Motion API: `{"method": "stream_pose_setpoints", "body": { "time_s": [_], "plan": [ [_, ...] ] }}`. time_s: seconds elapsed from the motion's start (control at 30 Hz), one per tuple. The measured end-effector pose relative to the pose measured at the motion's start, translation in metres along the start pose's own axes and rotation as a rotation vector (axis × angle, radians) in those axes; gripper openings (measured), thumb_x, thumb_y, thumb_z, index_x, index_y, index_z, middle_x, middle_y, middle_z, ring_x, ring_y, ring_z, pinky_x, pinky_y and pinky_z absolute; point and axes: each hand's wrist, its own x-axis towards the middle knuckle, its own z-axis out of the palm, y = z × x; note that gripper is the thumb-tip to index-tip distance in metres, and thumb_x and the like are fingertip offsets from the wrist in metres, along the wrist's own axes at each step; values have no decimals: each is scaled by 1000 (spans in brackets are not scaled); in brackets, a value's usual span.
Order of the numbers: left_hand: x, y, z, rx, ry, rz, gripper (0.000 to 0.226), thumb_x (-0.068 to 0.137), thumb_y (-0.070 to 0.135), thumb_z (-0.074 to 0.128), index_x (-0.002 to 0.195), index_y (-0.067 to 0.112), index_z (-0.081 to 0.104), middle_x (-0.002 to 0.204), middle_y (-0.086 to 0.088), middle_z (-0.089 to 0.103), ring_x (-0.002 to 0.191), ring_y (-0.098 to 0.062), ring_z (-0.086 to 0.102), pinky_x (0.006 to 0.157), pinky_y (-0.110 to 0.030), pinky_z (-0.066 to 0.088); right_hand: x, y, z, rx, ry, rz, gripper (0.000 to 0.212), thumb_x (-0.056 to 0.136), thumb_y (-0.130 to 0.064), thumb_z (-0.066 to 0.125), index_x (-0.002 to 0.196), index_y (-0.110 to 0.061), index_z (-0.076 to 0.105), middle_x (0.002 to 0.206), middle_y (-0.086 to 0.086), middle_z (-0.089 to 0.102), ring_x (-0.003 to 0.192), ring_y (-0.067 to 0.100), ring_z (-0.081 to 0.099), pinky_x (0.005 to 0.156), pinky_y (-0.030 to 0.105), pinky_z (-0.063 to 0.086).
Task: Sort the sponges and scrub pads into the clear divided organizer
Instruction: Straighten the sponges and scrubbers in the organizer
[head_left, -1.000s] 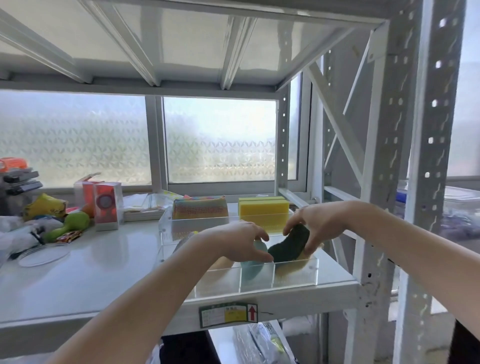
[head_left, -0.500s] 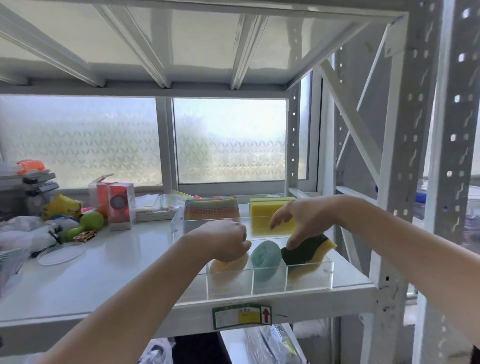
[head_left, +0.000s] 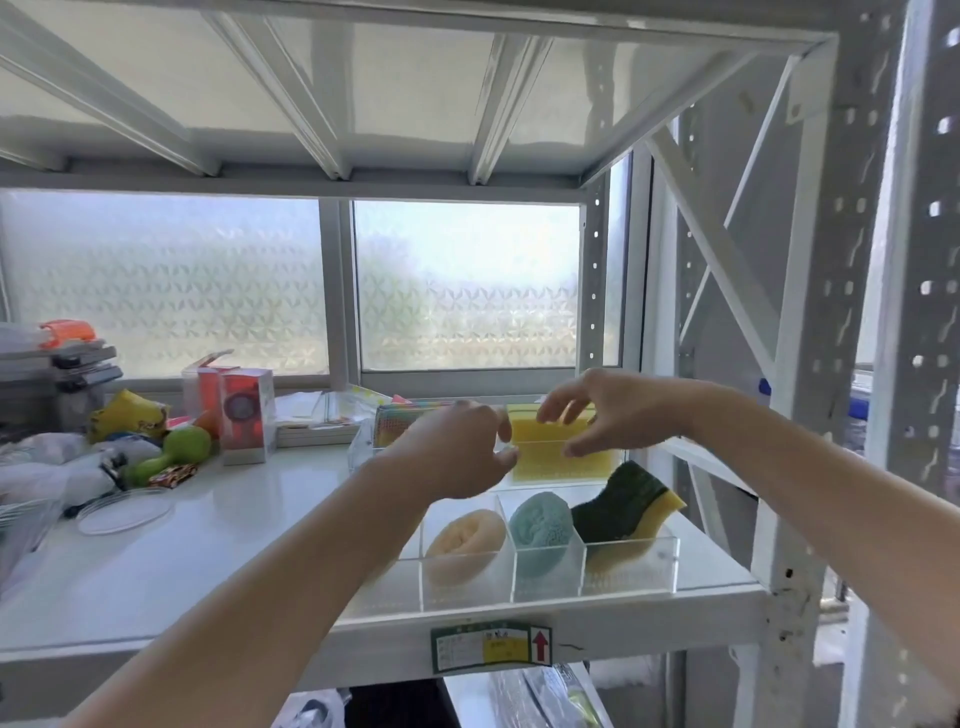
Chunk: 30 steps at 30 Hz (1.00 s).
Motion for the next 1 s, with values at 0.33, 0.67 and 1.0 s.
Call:
{"method": "stream_pose_setpoints", "body": {
  "time_s": [0.33,0.67,1.0],
  "plan": [
    [61,7,2,58,-162,-63,58,91,26,51,143,9,30,142,-13,47,126,-27,48,101,-38,44,35,41,-12,-88,17,250,75,81,-32,71,145,-19,34,152,6,36,136,27,38,111,40,33],
    [83,6,17,73,-225,-52,53,89,25,50,138,7,39,140,-10,48,125,-25,48,102,-38,44,46,52,-5,-50,-26,248,66,84,-25,69,142,-17,39,144,8,46,125,25,48,103,35,41],
    [91,-2,19,65,-214,-51,47,87,28,54,130,8,49,132,-9,54,120,-25,51,100,-37,44,55,57,0,-57,11,200,58,84,-24,69,137,-19,47,137,4,51,115,20,50,101,37,44]
  ]
}}
